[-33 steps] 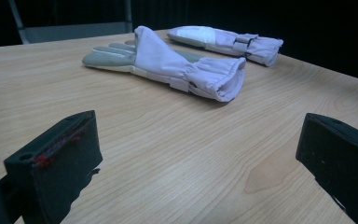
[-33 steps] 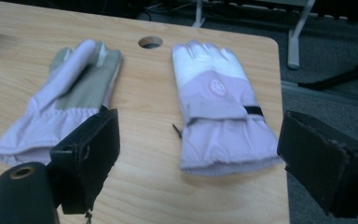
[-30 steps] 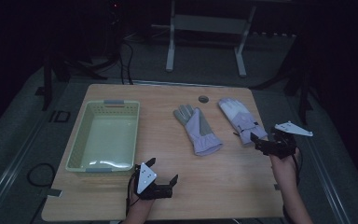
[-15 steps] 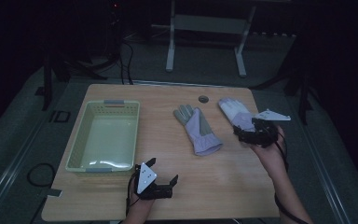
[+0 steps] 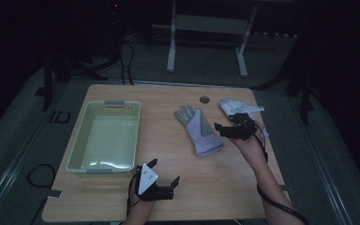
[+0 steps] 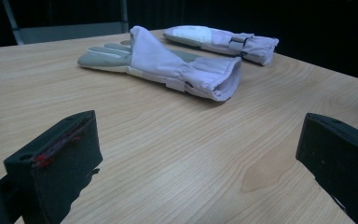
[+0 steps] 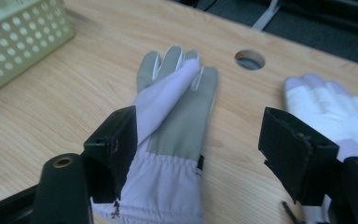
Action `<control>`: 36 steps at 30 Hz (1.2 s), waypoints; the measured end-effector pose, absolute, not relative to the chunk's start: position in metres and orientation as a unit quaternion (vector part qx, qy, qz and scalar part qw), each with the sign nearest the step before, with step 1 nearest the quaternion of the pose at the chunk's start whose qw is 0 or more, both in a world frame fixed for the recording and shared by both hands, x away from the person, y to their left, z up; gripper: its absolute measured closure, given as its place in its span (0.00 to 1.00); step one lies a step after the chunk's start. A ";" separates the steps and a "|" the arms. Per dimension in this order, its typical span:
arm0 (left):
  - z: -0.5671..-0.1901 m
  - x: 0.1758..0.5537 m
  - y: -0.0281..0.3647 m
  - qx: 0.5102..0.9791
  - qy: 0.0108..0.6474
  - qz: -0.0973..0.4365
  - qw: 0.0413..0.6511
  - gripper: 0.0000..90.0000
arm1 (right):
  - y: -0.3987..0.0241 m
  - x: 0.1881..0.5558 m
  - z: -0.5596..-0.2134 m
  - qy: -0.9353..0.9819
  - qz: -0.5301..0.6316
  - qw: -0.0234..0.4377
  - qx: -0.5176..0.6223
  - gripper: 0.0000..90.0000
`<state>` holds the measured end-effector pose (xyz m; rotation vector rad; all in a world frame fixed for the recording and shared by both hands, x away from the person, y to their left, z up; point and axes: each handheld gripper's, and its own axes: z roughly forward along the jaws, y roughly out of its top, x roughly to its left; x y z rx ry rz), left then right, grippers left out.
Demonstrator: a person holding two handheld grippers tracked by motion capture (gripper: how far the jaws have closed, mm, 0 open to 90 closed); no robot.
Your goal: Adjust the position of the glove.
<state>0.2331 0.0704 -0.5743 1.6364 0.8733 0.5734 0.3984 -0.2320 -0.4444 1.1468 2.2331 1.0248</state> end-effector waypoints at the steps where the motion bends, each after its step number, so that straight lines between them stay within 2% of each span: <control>1: -0.574 0.233 0.070 0.696 0.371 0.243 0.565 0.00 | -0.229 0.402 -0.447 0.805 0.370 0.210 0.414 0.31; 6: -0.574 0.233 0.070 0.697 0.368 0.241 0.566 0.00 | -0.217 0.419 -0.460 0.815 0.361 0.182 0.416 0.35; 14: -0.574 0.233 0.070 0.698 0.367 0.240 0.566 0.00 | -0.199 0.443 -0.487 0.842 0.321 0.165 0.401 0.44; 26: -0.574 0.234 0.071 0.697 0.368 0.236 0.569 0.00 | -0.191 0.464 -0.528 0.865 0.266 0.165 0.392 0.52; 32: -0.574 0.234 0.072 0.695 0.372 0.233 0.570 0.00 | -0.189 0.466 -0.538 0.878 0.260 0.146 0.375 0.65; 36: -0.574 0.234 0.071 0.696 0.369 0.237 0.568 0.00 | -0.185 0.465 -0.538 0.882 0.250 0.154 0.368 0.77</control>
